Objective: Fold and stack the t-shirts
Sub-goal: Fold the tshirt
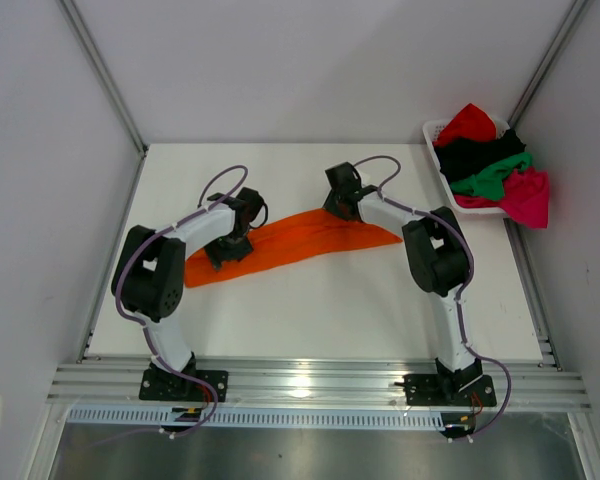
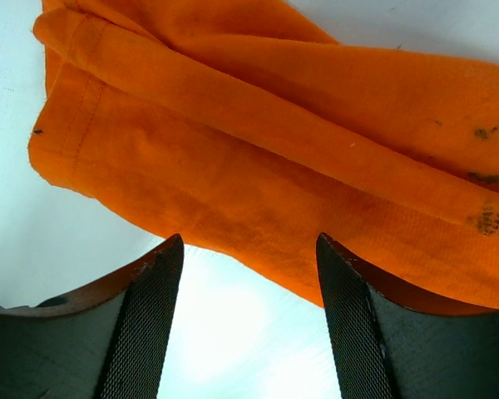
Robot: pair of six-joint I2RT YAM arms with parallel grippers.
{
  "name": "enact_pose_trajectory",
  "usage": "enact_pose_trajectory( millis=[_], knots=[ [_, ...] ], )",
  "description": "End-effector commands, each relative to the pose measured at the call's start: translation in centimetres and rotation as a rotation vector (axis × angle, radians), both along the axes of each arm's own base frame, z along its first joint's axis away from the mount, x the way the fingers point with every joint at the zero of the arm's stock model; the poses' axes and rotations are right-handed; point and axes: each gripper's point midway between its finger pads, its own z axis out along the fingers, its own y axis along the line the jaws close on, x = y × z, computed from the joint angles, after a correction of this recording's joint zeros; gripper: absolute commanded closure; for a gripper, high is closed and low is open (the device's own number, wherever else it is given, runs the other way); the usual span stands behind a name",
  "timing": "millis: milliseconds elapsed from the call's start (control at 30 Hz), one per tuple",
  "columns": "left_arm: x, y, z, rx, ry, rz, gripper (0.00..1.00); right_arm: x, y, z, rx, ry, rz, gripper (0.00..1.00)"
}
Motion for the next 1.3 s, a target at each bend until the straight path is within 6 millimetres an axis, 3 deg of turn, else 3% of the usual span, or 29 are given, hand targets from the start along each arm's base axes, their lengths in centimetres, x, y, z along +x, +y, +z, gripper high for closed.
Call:
enact_pose_trajectory(
  millis=[0,200,333,500,900,1267],
  knots=[
    [0.9,-0.1,0.6,0.019,-0.043,0.012,0.32,1.0,0.2,4.3,0.009,-0.095,0.006,0.60],
    [0.9,-0.1,0.5,0.021,-0.043,0.011,0.32,0.6,0.4,7.6,0.046,-0.143,0.019,0.60],
    [1.0,-0.1,0.6,0.020,-0.045,0.009,0.31,-0.3,-0.5,9.8,0.039,-0.146,-0.006,0.60],
    [1.1,-0.2,0.7,0.018,-0.049,0.008,0.31,-2.4,-1.5,8.7,0.035,-0.098,-0.033,0.60],
    [1.2,-0.1,0.6,0.019,-0.048,0.004,0.32,-3.5,-1.5,4.2,0.013,-0.014,-0.050,0.60],
    [1.2,-0.1,0.7,0.017,-0.050,0.004,0.32,-4.0,-2.4,3.4,-0.013,0.000,-0.062,0.61]
  ],
)
